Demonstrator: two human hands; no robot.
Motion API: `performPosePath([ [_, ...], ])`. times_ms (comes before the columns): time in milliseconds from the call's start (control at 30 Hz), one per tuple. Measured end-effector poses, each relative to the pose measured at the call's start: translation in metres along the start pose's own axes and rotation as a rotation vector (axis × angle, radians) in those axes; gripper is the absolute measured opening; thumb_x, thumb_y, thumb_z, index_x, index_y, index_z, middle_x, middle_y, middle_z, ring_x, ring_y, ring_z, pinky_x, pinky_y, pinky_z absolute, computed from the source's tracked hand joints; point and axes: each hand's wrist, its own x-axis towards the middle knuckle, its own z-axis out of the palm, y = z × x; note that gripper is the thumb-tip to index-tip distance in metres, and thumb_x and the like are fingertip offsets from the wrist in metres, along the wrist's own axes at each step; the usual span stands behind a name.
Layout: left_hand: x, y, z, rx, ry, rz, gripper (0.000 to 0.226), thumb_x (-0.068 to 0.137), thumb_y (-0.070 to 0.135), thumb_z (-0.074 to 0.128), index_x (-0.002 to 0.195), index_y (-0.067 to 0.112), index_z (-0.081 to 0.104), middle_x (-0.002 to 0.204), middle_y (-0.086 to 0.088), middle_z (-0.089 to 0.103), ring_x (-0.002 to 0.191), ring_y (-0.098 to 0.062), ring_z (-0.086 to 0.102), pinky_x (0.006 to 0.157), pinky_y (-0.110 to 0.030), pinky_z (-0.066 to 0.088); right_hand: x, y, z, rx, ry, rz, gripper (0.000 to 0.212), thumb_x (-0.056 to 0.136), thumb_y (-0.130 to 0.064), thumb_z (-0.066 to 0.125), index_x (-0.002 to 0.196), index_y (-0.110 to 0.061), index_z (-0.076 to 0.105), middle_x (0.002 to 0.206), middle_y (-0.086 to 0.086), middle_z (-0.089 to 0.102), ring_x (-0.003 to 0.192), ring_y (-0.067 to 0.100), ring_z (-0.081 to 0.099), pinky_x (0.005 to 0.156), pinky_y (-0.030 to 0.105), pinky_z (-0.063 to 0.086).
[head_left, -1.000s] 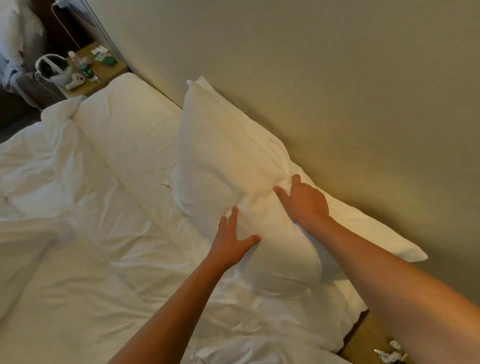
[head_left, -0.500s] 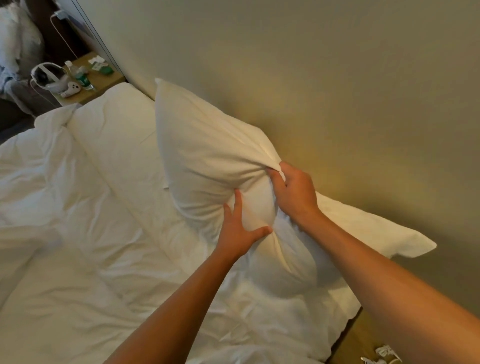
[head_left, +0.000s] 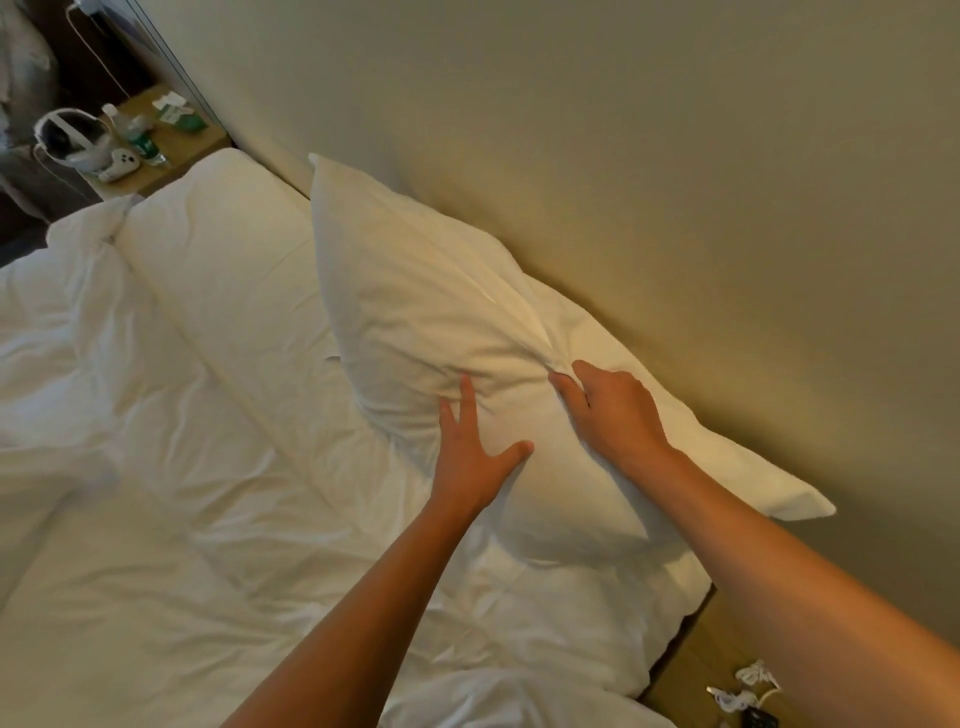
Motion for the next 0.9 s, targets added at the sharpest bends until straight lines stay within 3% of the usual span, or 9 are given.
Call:
performPosePath([
  [100,0.006,0.014,-0.006,0.048,0.006,0.021,0.125,0.075,0.070,0.075,0.157,0.047,-0.017,0.173,-0.009,-0.010,0.157,-0.033,0.018,0.116,-0.044,0.037,0.005,-0.004,-0.014,0.109,0.052,-0.045,0.050,0.105,-0.054,0.046,0.065,-0.027,0.035,0.059,0.001,0.051,0.060,0.031,0.053,0.057,0.041,0.043],
  [300,0.018,0.022,-0.001,0.096,-0.065,-0.024,0.123,0.078,0.068,0.073,0.161,0.040,-0.013,0.172,-0.013,-0.010,0.157,-0.035,0.019,0.120,-0.044,0.033,0.009,0.007,-0.016,0.029,0.029,-0.004,0.053,0.098,-0.068,0.047,0.077,-0.020,0.053,0.067,0.001,0.060,0.064,0.028,0.057,0.058,0.041,0.049],
  [500,0.014,0.020,0.007,0.108,-0.076,-0.062,0.117,0.081,0.070,0.069,0.161,0.041,-0.012,0.173,-0.012,-0.006,0.158,-0.036,0.016,0.121,-0.047,0.031,0.006,0.018,-0.015,-0.056,0.031,-0.006,0.054,0.094,-0.074,0.046,0.071,-0.027,0.036,0.060,-0.007,0.048,0.053,0.015,0.047,0.047,0.032,0.029],
  [633,-0.001,0.020,0.013,0.115,-0.151,-0.065,0.108,0.088,0.065,0.065,0.163,0.037,-0.008,0.173,-0.014,-0.001,0.157,-0.037,0.016,0.122,-0.048,0.027,-0.001,0.019,-0.018,-0.126,-0.015,0.041,0.047,0.095,-0.073,0.043,0.087,-0.027,0.044,0.072,-0.007,0.056,0.060,0.017,0.053,0.050,0.032,0.034],
  [767,-0.024,0.015,0.015,0.122,-0.234,-0.064,0.101,0.092,0.060,0.063,0.164,0.033,-0.003,0.173,-0.010,0.006,0.158,-0.032,0.014,0.124,-0.046,0.023,-0.015,0.009,-0.021,-0.139,0.014,0.049,0.048,0.097,-0.056,0.058,0.130,-0.022,0.053,0.119,0.003,0.065,0.102,0.029,0.063,0.076,0.040,0.052],
  [900,-0.059,-0.004,-0.003,0.035,-0.275,-0.087,0.088,0.095,0.055,0.061,0.165,0.030,0.014,0.169,-0.006,0.026,0.154,-0.028,0.029,0.121,-0.041,0.029,-0.040,-0.018,-0.021,-0.250,0.094,-0.132,0.061,0.095,-0.029,0.067,0.150,-0.018,0.042,0.144,0.012,0.052,0.126,0.034,0.052,0.103,0.046,0.048],
])
